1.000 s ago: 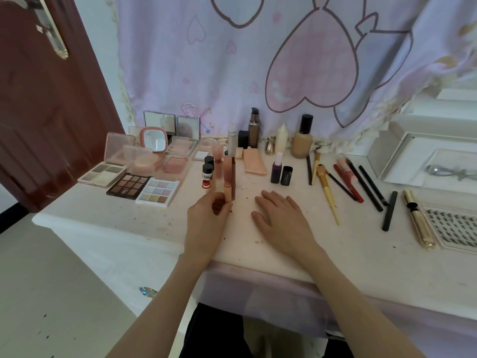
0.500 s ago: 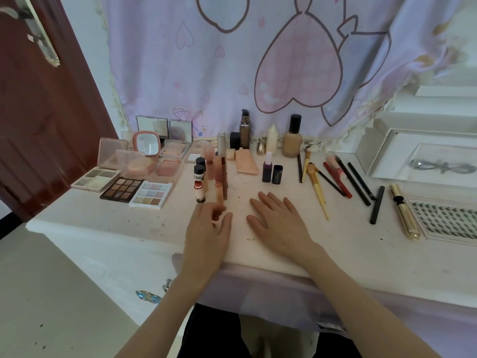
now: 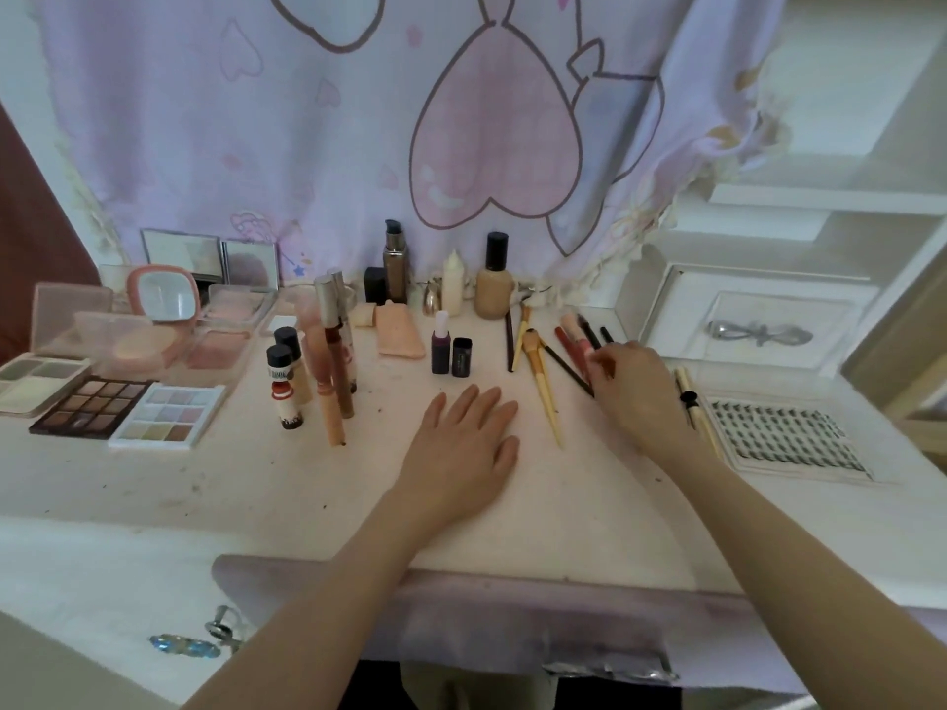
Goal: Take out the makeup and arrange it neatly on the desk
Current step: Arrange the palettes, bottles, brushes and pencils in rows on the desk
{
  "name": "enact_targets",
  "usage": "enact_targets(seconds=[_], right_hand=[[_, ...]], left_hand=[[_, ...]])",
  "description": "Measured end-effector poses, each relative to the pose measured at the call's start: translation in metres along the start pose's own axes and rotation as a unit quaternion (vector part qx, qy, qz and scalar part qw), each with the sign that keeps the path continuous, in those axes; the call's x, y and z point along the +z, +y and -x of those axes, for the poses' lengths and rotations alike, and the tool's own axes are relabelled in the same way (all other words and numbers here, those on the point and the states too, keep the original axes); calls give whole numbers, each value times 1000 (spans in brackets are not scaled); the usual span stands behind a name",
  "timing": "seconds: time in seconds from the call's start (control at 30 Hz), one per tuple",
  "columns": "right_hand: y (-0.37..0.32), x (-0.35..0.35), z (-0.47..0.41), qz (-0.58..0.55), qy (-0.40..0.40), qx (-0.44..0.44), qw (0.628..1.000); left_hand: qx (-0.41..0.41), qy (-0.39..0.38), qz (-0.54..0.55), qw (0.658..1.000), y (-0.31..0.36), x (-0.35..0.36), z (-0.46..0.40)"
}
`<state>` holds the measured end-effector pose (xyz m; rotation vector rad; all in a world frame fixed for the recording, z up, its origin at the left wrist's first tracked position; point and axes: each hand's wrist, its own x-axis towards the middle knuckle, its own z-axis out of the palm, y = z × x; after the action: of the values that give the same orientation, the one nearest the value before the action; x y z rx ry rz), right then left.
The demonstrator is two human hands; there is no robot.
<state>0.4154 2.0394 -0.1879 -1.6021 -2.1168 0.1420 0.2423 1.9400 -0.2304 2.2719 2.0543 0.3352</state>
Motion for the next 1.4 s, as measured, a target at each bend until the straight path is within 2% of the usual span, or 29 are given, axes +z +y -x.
enact_targets(seconds=[0.13,0.33,0.5,0.57,0.63,0.73,0.83,0.9,1.0,1.13,1.23,1.4], right_hand=[[4,2,-28,2,0,39,999],[0,18,-55,91,-48,65,993],[1,25,-62,129,-50,92,986],[2,24,-60,125,-20,92,988],[0,18,-55,60,41,76,994],[-12,6,-36,-175,90,76,977],[-29,-2,0,-381,19,76,921],[-37,-2,21,-467,-46,64,881],[-43,7,37,-535,-105,69,836],[-52,16,46,-622,-114,128,764],[-51,16,48,-619,-97,123,770],[-50,17,49,-616,-71,61,782]], left_hand=[[-2,6,5,1000,0,3,-1],[-5,20,20,1000,1,2,-1],[-4,28,27,999,0,3,-1],[-3,39,33,999,0,3,0],[-1,55,46,997,-1,3,0],[-15,106,141,984,-4,2,1],[-72,159,286,942,-4,-5,3],[-90,182,302,931,-4,-8,6],[-68,199,269,940,-3,-10,9],[-59,201,276,938,-2,-13,12],[-48,200,294,933,1,-15,13],[-54,200,303,930,2,-19,11]])
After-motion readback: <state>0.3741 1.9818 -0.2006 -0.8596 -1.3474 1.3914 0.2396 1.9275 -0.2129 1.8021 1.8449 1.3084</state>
